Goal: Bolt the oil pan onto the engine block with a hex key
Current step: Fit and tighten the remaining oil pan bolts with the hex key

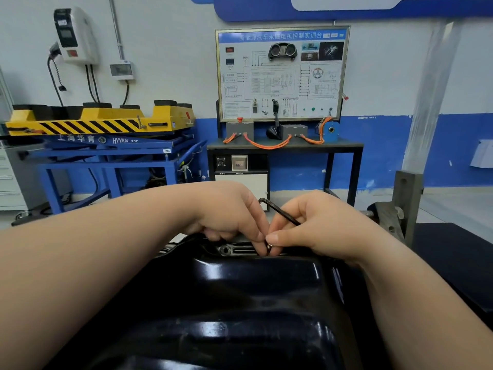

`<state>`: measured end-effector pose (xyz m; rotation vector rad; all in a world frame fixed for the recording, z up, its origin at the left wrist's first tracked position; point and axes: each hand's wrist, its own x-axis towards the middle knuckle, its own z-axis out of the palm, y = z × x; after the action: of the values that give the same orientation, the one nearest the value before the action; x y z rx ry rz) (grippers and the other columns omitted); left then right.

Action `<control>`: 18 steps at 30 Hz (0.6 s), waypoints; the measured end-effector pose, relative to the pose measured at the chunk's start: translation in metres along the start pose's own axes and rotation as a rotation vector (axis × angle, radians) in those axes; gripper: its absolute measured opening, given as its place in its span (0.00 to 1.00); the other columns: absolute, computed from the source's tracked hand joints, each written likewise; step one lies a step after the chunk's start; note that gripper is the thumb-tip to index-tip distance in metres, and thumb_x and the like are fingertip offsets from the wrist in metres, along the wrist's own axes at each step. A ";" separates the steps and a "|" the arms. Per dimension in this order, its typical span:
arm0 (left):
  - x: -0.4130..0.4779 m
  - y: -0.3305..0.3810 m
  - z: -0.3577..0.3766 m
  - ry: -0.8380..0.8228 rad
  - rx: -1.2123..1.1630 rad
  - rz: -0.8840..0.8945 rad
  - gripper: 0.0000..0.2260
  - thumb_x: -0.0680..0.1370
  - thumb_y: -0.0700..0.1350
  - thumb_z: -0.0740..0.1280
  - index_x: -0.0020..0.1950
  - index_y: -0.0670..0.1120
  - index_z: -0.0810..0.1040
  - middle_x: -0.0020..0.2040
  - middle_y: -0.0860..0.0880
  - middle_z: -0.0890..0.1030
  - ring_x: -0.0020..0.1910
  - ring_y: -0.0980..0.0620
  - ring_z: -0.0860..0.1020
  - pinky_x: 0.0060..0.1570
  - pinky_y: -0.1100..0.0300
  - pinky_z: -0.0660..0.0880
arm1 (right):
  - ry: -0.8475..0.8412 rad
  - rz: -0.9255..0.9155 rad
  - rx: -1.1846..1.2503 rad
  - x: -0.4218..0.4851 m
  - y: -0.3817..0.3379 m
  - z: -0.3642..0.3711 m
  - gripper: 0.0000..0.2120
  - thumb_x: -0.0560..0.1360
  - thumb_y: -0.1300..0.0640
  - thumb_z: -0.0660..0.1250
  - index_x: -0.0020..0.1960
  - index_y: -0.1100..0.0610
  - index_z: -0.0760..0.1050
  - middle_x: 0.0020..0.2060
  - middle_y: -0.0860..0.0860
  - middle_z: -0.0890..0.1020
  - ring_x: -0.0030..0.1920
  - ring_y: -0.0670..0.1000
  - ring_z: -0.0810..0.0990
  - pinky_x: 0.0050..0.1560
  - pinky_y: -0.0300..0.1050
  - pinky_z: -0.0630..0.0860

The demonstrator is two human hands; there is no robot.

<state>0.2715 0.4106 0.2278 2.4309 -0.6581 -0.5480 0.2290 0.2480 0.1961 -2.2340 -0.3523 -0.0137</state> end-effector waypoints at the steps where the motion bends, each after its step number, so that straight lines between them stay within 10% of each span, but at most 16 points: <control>1: 0.000 0.000 -0.001 0.023 0.032 0.007 0.07 0.75 0.36 0.66 0.49 0.43 0.82 0.29 0.53 0.81 0.18 0.58 0.60 0.18 0.70 0.56 | 0.001 0.001 -0.004 0.000 0.000 0.000 0.02 0.71 0.58 0.73 0.39 0.54 0.83 0.33 0.47 0.85 0.35 0.40 0.82 0.40 0.31 0.76; 7: 0.002 -0.002 -0.007 0.154 0.243 0.051 0.11 0.71 0.42 0.71 0.34 0.59 0.83 0.29 0.51 0.75 0.34 0.48 0.67 0.37 0.55 0.65 | 0.013 0.017 -0.008 0.002 0.000 0.001 0.02 0.70 0.56 0.73 0.39 0.54 0.83 0.32 0.46 0.85 0.35 0.41 0.81 0.45 0.37 0.78; 18: 0.006 -0.003 -0.004 0.181 0.326 0.096 0.10 0.71 0.47 0.72 0.32 0.61 0.80 0.22 0.60 0.71 0.27 0.60 0.69 0.33 0.64 0.66 | 0.014 0.026 -0.012 0.002 0.001 0.001 0.03 0.70 0.57 0.73 0.38 0.54 0.83 0.32 0.47 0.85 0.34 0.41 0.80 0.47 0.42 0.78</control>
<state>0.2792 0.4109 0.2279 2.6911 -0.8349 -0.1884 0.2314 0.2490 0.1950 -2.2492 -0.3157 -0.0177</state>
